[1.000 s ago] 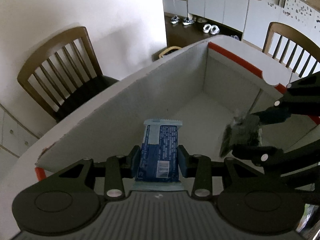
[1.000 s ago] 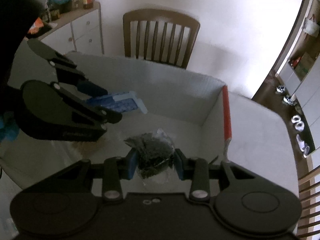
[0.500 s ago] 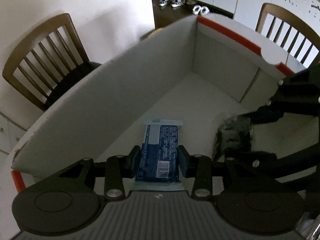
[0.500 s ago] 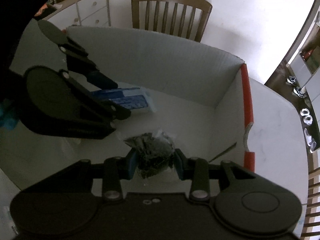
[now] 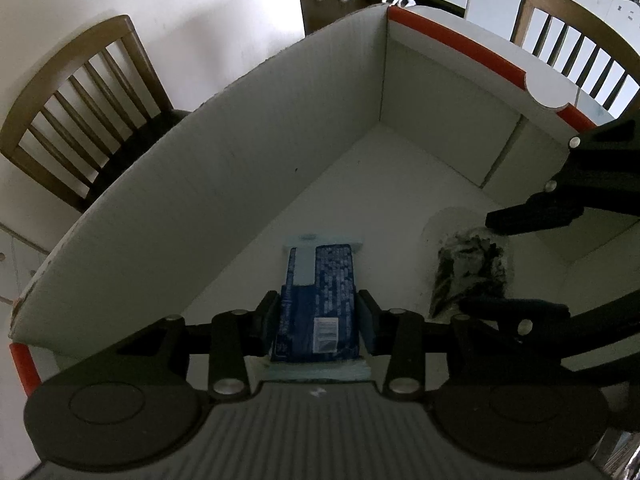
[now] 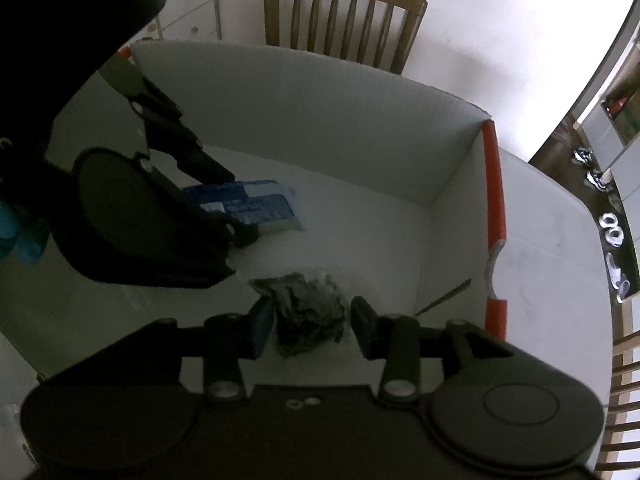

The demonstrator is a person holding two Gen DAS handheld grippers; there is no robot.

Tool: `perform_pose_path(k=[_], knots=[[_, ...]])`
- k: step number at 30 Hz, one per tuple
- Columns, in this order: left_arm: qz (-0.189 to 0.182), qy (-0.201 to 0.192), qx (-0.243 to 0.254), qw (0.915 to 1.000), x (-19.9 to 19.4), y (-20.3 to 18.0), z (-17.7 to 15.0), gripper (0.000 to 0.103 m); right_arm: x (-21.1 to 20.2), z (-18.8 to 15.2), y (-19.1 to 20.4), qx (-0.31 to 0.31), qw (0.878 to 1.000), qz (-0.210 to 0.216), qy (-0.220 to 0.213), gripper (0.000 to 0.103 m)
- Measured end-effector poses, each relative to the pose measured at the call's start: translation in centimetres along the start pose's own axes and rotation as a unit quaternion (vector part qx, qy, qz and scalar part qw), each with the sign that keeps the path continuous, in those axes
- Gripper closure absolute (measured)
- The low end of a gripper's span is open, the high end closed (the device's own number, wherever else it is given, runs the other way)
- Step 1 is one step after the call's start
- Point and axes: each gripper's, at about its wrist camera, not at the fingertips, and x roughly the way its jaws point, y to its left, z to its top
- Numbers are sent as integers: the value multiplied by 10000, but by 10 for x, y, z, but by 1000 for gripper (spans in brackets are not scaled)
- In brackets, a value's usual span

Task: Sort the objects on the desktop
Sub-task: 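Release the blue packet with the left tool while the right tool releases the black bag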

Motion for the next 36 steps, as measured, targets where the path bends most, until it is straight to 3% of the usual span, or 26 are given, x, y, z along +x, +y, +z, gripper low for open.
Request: perform_pose_path(k=[7,16,36], knots=[[65,-56,-33,10000,-9,-1,-1,56,-4,-7,-6,63,9999,23,-151,56],[223,-271,-31,9994,-46,-4,-4,56,-29,-10,-5,40,9994,-35,-352,54],[680,-664,-22,9955,-135,-48,-17,56,-118,-37,5,-107,9958,-30,-911,54]])
